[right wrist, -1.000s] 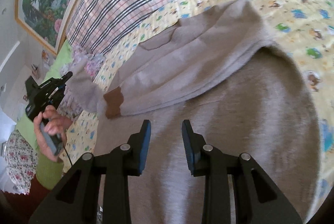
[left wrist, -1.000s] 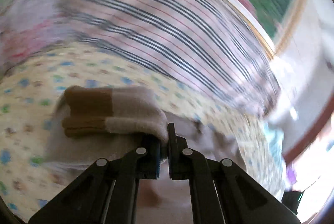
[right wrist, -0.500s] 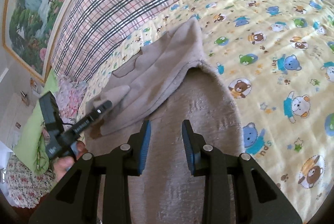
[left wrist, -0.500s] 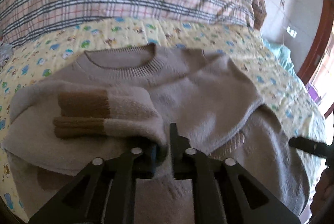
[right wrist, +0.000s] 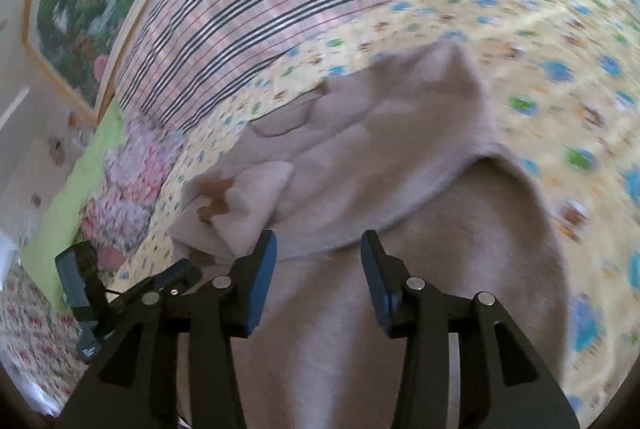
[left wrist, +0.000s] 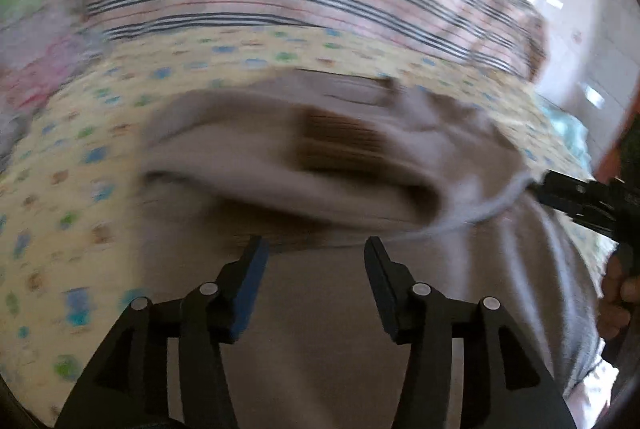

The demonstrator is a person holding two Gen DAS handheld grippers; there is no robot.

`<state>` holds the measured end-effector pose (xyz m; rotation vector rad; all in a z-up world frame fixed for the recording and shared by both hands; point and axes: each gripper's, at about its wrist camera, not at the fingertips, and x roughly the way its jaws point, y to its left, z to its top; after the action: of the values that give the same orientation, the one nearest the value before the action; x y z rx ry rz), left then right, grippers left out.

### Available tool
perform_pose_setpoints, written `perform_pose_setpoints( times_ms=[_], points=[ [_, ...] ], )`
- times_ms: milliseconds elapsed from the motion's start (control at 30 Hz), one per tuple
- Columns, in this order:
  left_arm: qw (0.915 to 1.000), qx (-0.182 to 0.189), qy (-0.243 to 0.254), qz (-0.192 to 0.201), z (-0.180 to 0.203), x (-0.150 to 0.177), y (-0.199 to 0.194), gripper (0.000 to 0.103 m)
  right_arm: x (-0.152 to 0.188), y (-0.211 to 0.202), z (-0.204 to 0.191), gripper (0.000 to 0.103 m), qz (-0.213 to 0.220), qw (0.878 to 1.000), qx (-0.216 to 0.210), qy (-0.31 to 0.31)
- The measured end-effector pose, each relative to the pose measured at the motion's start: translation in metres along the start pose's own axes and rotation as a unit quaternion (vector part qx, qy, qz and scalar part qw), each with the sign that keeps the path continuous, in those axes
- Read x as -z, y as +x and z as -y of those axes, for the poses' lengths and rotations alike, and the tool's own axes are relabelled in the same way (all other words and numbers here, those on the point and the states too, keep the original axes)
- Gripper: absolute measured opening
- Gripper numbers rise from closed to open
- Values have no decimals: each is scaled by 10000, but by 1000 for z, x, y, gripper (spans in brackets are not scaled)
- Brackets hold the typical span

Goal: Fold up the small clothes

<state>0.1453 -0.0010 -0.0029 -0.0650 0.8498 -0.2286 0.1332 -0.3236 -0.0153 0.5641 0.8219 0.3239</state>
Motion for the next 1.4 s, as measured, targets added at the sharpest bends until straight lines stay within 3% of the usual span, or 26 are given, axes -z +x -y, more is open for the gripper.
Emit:
perform_pose_setpoints(
  times_ms=[67,133,267,367,467,533,600,667,733,800,900,1033,1167,1233,1300,1400],
  points=[
    [9987,-337,-367,-47,-33,-2,4,52,-3,15,-18,46,-79,9995,-18,-309],
    [9968,-442,-654,-112,-55,-5,11,52,-8,36,-49,47,-146,9965,-80,-825],
    [9941,-748,-750,-227,-79,-13,27,52,-10,74,-100,48,-268,9826,-14,-1837],
    [9912,-855,-949,-350,-88,-15,38,52,-2,107,-132,49,-506,9593,292,-2764],
    [9876,-925,-1197,-416,-90,-17,48,52,12,143,-148,49,-679,9223,1090,-3645],
    [9856,-1022,-1294,-376,-88,-18,50,52,13,155,-145,46,-701,9164,1339,-3706],
    [9833,-1137,-1369,-367,-86,-19,52,52,1,156,-131,8,-652,9340,1258,-3279],
    [9809,-1320,-1396,-309,-82,-22,50,53,-16,142,-121,8,-418,9505,1158,-2854],
    [9783,-1423,-1493,-184,-79,-21,44,53,-42,100,-102,8,252,9783,581,-1974],
    [9771,-1506,-1501,-126,-77,-18,41,53,-57,64,-72,8,778,9909,242,-1070],
    [9752,-1561,-1550,-238,-74,-12,45,53,-54,37,9,7,1038,9938,75,381],
    [9747,-1627,-1529,-69,-70,-11,38,53,-31,47,64,7,633,9912,45,1159],
    [9708,-1426,-1918,198,-81,-10,20,52,-26,42,65,7,703,9908,-48,1154],
    [9712,-1377,-1924,287,-80,-7,16,53,-35,29,54,7,982,9907,-122,930],
    [9722,-1487,-1807,86,-77,-4,24,53,-40,19,47,7,1283,9884,-220,778],
    [9711,-1502,-1854,-93,-78,2,32,52,-46,35,49,7,1007,9933,103,564]
  ],
)
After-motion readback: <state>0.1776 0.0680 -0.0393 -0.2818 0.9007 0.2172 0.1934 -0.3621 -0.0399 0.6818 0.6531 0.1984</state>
